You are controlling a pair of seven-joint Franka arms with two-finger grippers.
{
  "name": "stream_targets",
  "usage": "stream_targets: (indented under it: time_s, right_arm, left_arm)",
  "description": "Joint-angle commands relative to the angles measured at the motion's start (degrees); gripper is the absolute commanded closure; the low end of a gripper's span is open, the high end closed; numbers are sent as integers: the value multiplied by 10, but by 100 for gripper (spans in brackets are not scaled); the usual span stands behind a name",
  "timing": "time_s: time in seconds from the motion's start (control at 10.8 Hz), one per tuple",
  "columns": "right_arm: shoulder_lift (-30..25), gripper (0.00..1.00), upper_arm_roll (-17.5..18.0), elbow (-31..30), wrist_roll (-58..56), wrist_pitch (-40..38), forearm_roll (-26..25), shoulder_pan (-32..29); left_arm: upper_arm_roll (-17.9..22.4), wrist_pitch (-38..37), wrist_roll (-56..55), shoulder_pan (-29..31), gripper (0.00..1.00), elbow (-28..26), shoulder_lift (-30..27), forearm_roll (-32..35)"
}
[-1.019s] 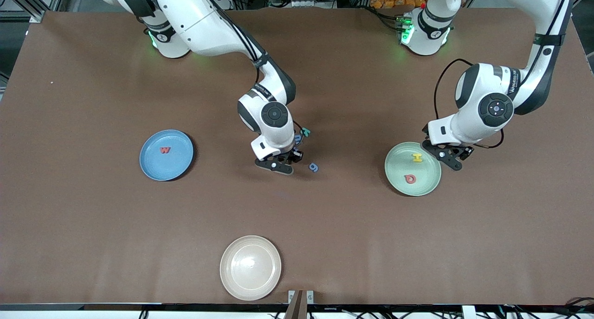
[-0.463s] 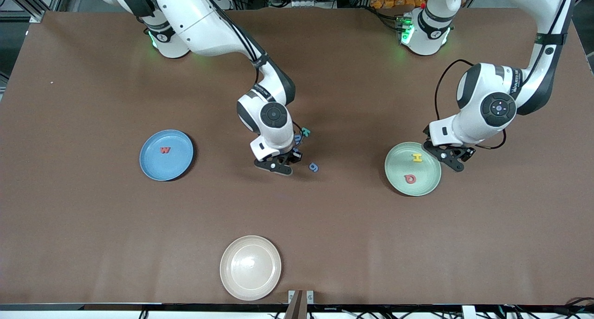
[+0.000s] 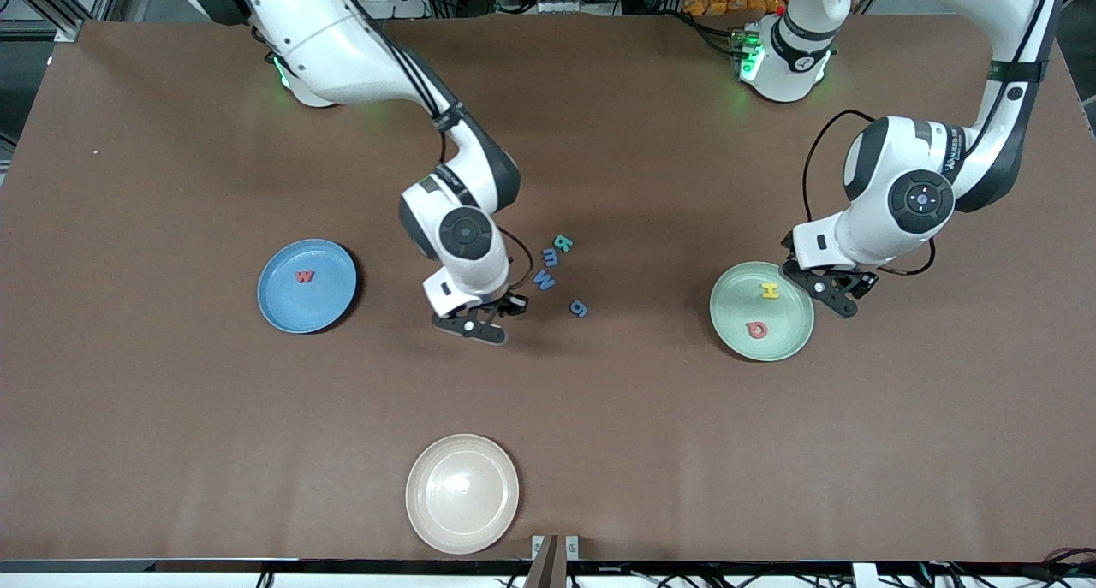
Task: Sort upper and lower case letters into plates
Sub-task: 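Carry the yellow u to the blue plate and open the right gripper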
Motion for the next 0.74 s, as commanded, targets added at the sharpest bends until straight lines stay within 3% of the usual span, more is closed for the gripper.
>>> stream_targets:
  time_s: [0.0,0.28,0.65]
  right_arm:
    - [-59,100,31,-16,-94,-85,-1,-81]
    - [-96,100,32,-40,-204,-193,0,-147]
    - [-113,100,16,-110,-378,-199,0,-227]
  left_arm:
    - [-3,-18,1,3,0,10,-8,-17]
    - [-3,-36,2,2,0,24,0,-16]
    - [-3,-36,-3,-9,0,42,8,-16]
